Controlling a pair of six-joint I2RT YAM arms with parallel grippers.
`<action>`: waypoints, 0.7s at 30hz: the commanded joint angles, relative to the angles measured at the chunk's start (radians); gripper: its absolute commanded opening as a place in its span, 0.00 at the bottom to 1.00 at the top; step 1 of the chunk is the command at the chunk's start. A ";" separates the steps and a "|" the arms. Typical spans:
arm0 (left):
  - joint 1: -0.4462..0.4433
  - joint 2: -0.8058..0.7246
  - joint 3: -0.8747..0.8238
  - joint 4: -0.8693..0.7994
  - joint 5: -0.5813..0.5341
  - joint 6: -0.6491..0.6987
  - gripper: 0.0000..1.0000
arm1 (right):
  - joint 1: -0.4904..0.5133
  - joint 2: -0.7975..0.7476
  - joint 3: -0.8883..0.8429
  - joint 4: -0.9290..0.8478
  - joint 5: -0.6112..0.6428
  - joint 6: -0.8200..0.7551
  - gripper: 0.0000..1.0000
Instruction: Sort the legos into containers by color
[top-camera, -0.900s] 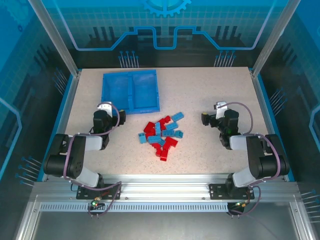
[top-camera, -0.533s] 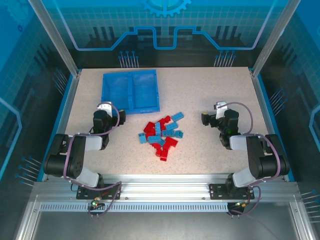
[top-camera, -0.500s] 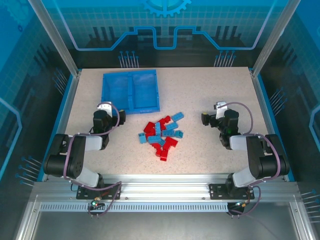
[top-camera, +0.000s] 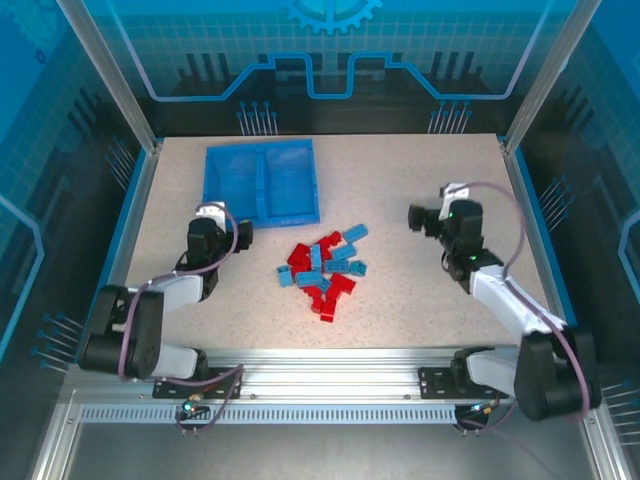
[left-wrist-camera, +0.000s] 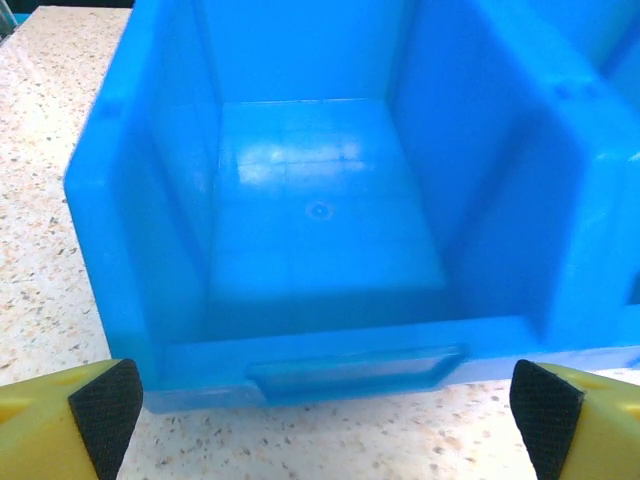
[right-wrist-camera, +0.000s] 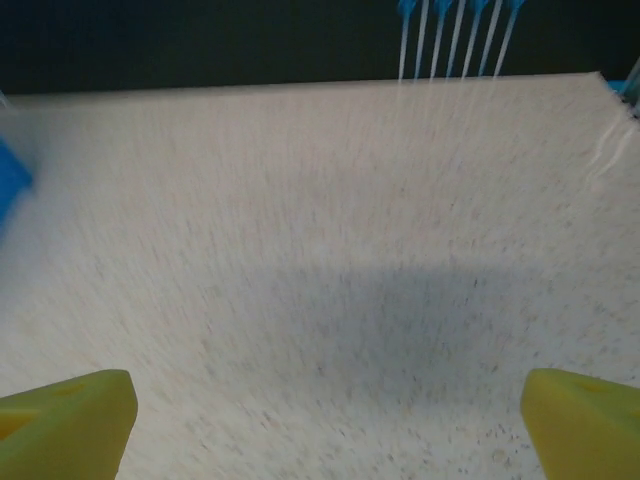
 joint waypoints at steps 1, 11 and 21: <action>-0.053 -0.130 0.120 -0.290 -0.098 -0.123 0.99 | 0.031 -0.044 0.159 -0.501 -0.041 0.248 1.00; -0.349 -0.158 0.417 -1.116 -0.135 -0.695 0.99 | 0.271 0.073 0.435 -0.864 -0.235 0.323 1.00; -0.472 -0.108 0.350 -1.139 0.021 -0.974 0.82 | 0.378 0.223 0.491 -0.880 -0.290 0.377 1.00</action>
